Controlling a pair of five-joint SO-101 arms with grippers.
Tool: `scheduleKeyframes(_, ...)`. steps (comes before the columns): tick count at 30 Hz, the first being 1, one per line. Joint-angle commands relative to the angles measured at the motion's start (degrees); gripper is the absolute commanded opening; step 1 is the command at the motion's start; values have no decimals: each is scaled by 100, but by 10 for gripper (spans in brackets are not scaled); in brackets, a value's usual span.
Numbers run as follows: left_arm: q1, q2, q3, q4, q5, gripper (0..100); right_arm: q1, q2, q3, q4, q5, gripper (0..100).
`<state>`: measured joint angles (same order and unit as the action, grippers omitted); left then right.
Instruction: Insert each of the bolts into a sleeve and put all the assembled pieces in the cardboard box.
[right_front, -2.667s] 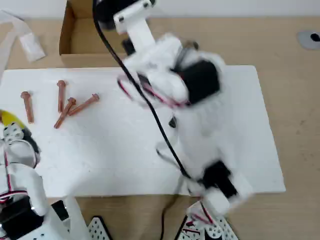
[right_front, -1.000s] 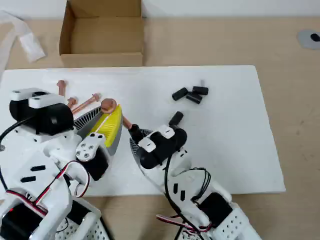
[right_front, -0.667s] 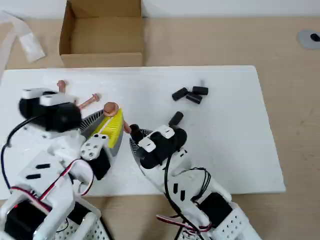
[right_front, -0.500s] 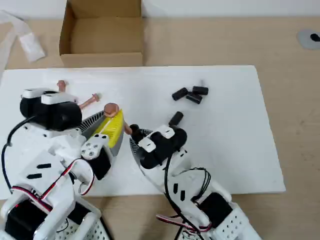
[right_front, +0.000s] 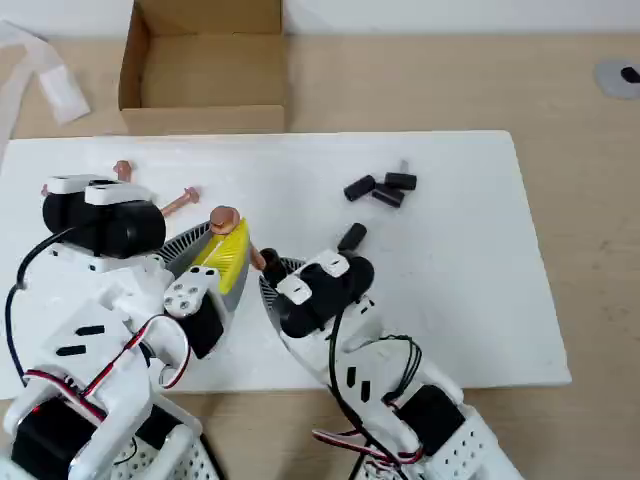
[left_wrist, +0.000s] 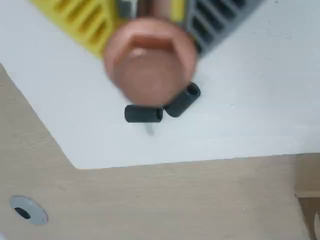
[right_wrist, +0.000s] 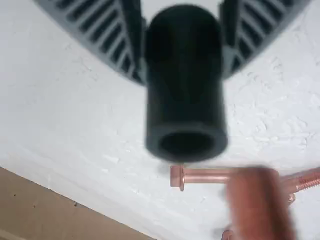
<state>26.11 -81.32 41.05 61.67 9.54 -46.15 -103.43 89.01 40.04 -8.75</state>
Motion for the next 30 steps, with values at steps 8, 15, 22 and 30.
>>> scheduleKeyframes(8, 105, 268, 97, -44, 0, 7, -57, -523, -224, -185, -35, 9)
scheduleKeyframes(15, 88, 523, 97, -220, -18, 7, -57, -523, -233, -185, -35, 9)
scheduleKeyframes(22, 53, 541, 79, -527, -18, 7, -57, -523, -233, -185, -35, 9)
scheduleKeyframes(30, 44, 532, 255, -624, -369, 8, -57, -523, -233, -185, -35, 9)
